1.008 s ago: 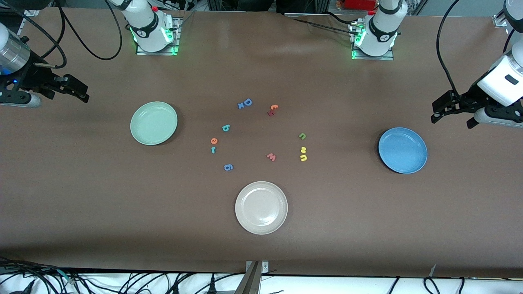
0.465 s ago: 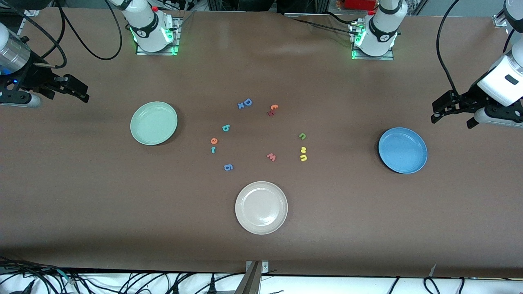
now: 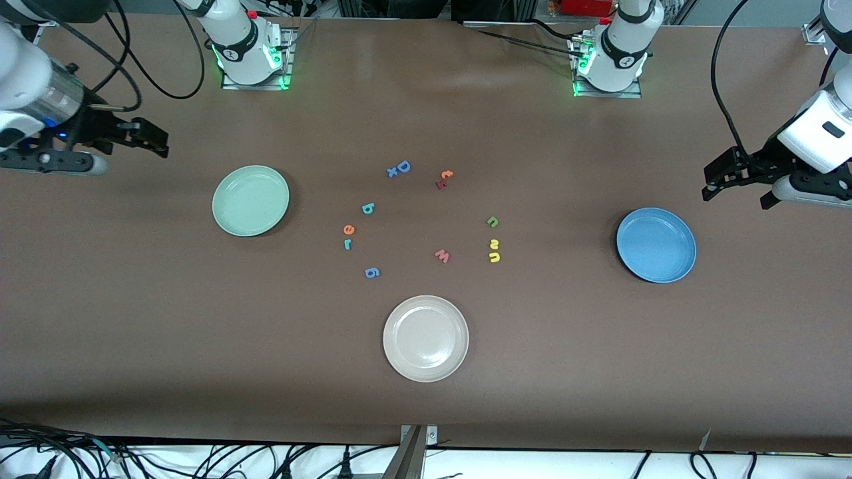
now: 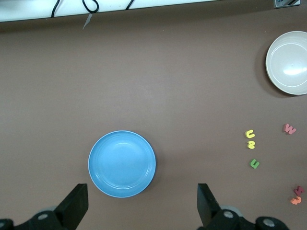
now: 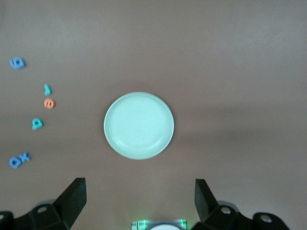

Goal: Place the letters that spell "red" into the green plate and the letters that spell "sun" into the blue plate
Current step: 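Move the right gripper to the orange e while the left gripper reaches letters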

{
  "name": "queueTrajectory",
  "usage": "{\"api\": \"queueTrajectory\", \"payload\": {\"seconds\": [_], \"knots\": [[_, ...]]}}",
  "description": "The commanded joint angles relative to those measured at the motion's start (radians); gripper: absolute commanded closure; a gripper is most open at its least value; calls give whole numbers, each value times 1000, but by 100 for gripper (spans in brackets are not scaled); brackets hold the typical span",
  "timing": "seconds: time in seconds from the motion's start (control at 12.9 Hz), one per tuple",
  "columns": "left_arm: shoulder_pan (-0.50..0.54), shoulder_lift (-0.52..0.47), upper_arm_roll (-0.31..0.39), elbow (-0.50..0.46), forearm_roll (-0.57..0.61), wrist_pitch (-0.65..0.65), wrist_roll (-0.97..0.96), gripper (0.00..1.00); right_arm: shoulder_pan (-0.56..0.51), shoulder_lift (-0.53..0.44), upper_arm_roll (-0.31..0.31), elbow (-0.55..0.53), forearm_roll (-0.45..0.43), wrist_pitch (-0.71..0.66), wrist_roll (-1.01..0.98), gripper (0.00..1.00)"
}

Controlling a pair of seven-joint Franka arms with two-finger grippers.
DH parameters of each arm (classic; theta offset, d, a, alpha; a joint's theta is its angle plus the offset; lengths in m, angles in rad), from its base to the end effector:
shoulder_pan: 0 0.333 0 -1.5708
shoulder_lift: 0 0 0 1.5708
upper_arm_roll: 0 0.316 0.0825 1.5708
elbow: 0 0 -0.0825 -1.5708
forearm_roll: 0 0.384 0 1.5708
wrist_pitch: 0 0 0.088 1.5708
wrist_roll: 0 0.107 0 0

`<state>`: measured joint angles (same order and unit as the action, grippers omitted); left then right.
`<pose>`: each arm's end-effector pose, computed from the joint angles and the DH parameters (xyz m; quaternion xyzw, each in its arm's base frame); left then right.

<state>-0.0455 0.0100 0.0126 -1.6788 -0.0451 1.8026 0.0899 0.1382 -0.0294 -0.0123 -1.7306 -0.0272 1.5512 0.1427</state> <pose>0.5759 -0.0228 0.5886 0.9965 -0.0573 0.0575 0.0205 0.5318 0.0643 0.5642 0.9971 -0.0076 -0.0725 0.0233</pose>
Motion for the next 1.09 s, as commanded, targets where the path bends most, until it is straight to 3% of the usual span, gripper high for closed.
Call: {"api": "queueTrajectory", "payload": {"seconds": [0.0, 0.31, 1.01], "knots": [[-2, 13, 1, 33, -19, -23, -1, 0, 36, 12, -2, 11, 17, -48, 5, 0], [-1, 13, 1, 33, -18, -23, -1, 0, 153, 71, -2, 11, 18, -30, 49, 0], [24, 12, 4, -16, -13, -31, 11, 0, 351, 328, -2, 0, 12, 237, 426, 0]]}}
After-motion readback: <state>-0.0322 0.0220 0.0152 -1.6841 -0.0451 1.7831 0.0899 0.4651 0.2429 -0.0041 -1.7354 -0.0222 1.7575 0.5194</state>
